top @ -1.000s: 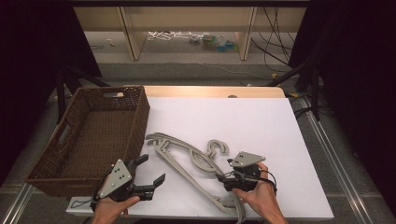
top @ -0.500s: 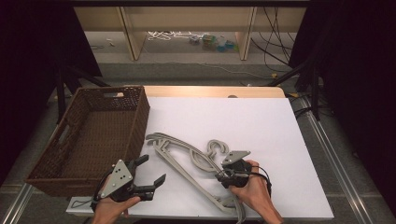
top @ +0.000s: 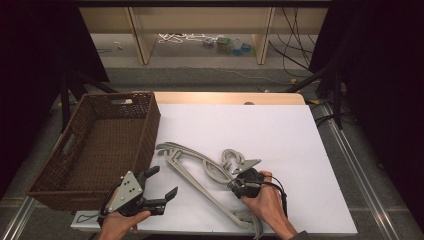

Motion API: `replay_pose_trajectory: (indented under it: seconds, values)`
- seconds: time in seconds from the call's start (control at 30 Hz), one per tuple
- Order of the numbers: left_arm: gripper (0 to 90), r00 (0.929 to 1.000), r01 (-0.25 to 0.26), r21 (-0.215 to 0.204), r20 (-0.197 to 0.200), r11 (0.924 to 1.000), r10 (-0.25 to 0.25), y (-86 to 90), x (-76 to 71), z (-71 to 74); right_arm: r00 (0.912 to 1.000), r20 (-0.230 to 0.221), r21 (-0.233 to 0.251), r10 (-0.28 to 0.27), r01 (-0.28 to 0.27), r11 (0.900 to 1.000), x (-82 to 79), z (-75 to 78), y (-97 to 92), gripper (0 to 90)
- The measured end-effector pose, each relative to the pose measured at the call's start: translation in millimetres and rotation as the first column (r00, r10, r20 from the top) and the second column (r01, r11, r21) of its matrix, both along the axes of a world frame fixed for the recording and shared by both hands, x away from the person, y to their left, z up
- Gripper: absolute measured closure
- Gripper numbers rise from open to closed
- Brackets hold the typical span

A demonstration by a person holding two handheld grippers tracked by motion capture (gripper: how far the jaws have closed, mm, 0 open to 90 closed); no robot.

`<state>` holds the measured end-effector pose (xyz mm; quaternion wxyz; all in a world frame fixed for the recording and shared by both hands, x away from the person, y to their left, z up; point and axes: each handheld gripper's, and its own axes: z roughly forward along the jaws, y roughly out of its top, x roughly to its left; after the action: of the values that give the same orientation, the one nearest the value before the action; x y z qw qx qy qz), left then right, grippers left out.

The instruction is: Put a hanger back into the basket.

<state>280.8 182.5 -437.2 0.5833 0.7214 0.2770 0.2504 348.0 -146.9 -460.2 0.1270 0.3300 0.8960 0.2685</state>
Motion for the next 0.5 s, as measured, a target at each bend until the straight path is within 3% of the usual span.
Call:
replay_pose_trajectory:
  seconds: [0.03,0.07,0.23,0.33,0.5]
  values:
    - [16.0,1.0,0.0,-0.001,0.002,1.0,0.0,0.0,0.2,0.1,1.0,0.005,-0.008,0.005,-0.005,1.0,-0.1,0.6,0.5,67.8]
    - [16.0,1.0,0.0,-0.001,0.003,1.0,0.0,0.0,0.3,0.2,0.9996,-0.012,-0.019,-0.026,0.026,0.9995,-3.0,2.6,2.1,68.3]
    - [16.0,1.0,0.003,0.002,0.008,1.0,-0.003,0.9,0.3,0.8,0.9999,0.015,-0.018,-0.006,0.007,0.9998,-4.0,10.6,3.1,75.6]
    - [16.0,1.0,0.005,0.004,0.008,1.0,-0.005,0.9,0.1,0.8,0.9997,0.023,0.009,-0.011,0.011,0.9999,-5.8,14.5,3.7,76.5]
    - [16.0,1.0,0.004,0.003,0.008,1.0,-0.004,1.2,0.4,1.0,0.999,-0.005,0.06,-0.045,0.045,0.9972,-7.0,21.7,-0.6,77.8]
